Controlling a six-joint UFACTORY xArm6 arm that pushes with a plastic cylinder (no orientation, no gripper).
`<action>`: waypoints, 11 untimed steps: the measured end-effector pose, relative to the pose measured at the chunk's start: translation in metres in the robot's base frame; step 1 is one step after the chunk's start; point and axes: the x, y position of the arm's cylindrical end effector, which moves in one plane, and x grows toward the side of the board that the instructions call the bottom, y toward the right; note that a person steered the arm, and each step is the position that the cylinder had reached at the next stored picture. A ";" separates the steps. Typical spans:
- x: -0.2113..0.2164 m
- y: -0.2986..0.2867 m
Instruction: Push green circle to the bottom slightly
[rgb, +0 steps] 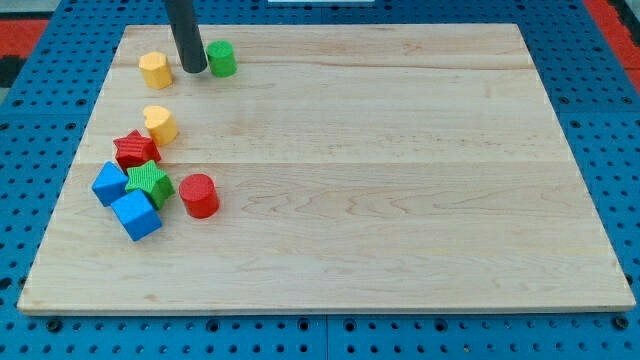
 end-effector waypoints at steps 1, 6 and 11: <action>-0.024 -0.034; 0.078 0.116; 0.107 0.071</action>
